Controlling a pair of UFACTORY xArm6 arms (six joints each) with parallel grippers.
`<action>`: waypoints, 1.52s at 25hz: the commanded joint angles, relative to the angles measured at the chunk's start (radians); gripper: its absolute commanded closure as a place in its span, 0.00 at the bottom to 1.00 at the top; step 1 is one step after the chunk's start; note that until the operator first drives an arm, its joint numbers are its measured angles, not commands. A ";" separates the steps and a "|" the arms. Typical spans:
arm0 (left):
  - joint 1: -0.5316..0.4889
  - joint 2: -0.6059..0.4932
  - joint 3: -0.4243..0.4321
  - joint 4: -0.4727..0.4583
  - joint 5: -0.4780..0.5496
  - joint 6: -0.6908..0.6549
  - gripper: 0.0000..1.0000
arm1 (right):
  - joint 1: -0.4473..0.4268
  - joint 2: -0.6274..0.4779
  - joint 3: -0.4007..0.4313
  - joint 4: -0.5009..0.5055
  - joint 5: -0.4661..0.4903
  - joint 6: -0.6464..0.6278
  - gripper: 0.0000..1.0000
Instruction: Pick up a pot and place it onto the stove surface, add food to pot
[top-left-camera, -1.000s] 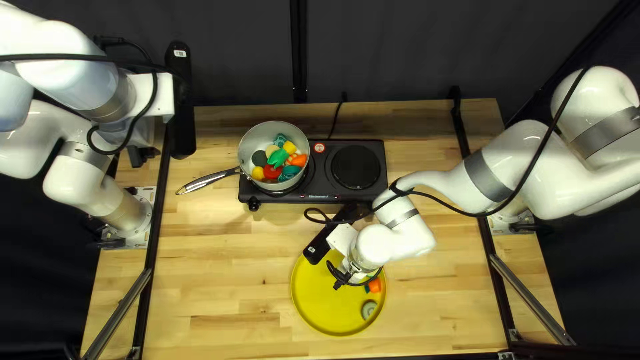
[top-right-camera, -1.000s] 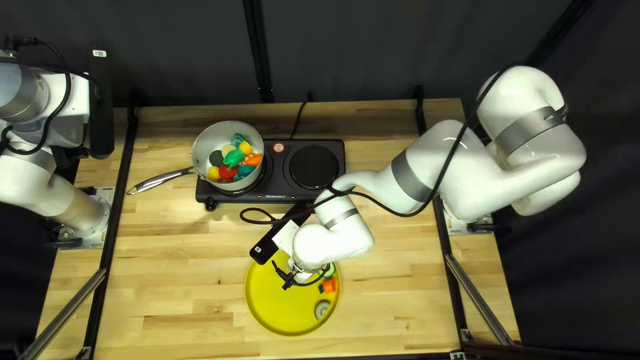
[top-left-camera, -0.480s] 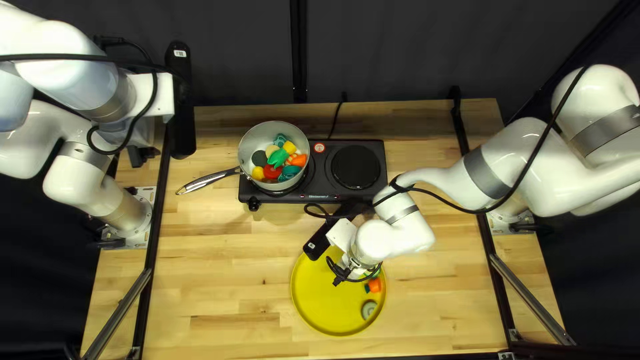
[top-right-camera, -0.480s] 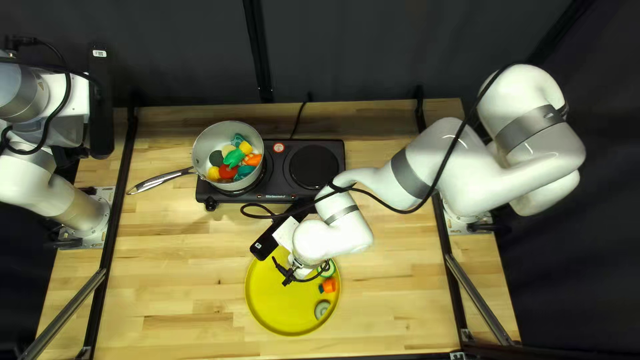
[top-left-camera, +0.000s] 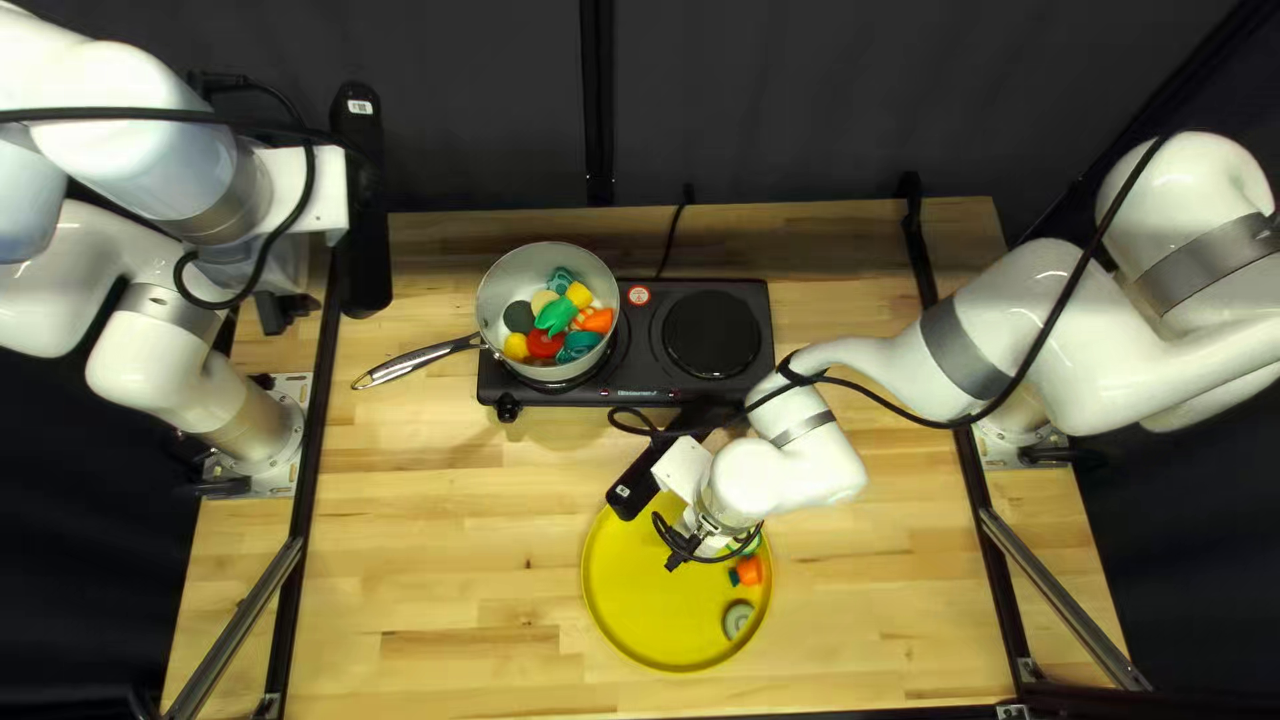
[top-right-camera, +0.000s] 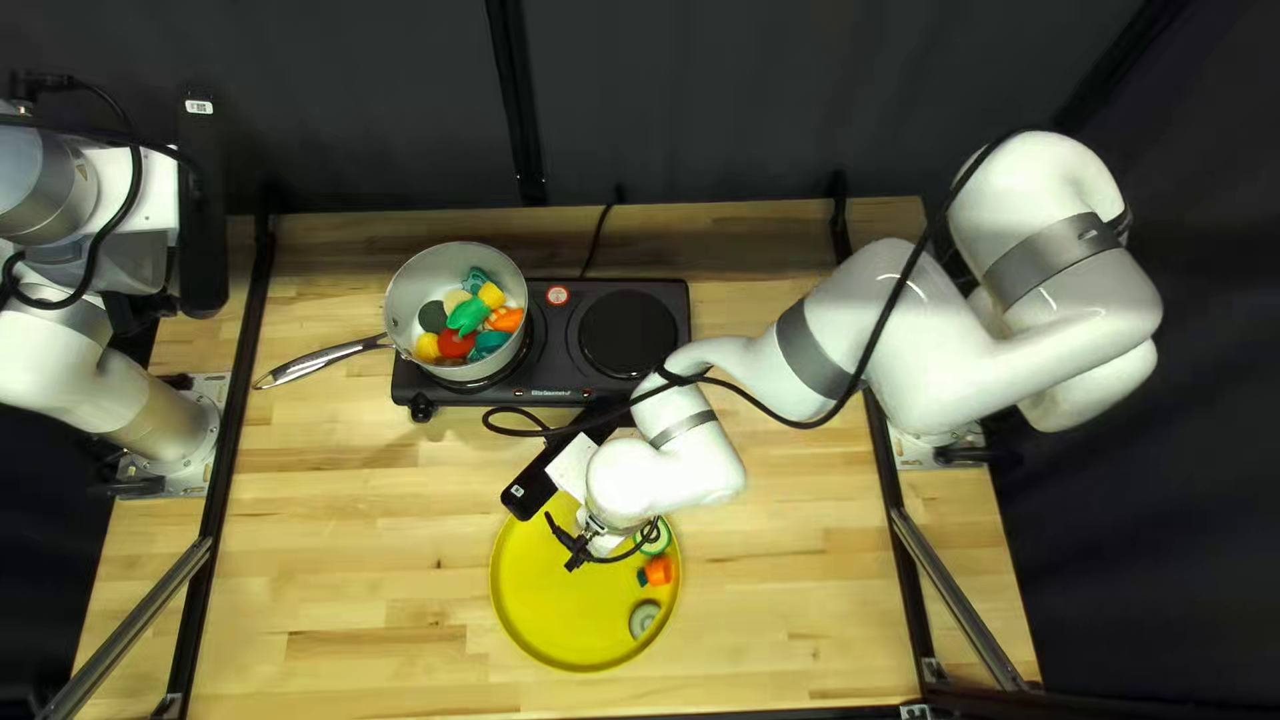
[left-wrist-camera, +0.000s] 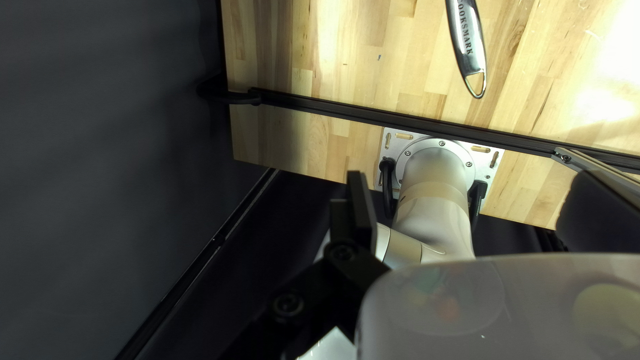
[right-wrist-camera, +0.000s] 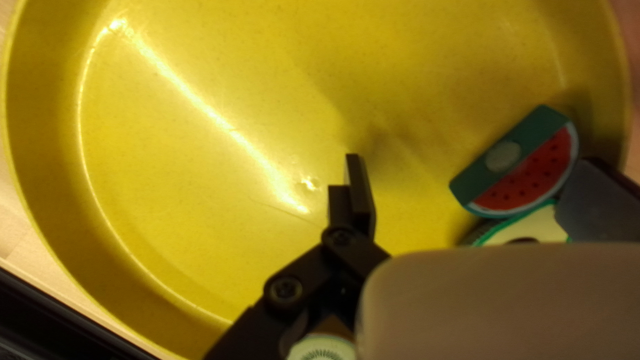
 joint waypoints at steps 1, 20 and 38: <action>0.000 0.000 0.000 0.000 0.000 0.000 0.00 | -0.008 0.010 -0.010 0.011 -0.007 -0.018 0.00; 0.000 0.000 0.000 0.000 0.000 0.000 0.00 | -0.006 0.018 -0.027 0.018 -0.002 -0.025 1.00; 0.000 0.000 0.000 0.000 0.000 0.000 0.00 | -0.335 -0.239 -0.285 0.077 0.463 -0.625 1.00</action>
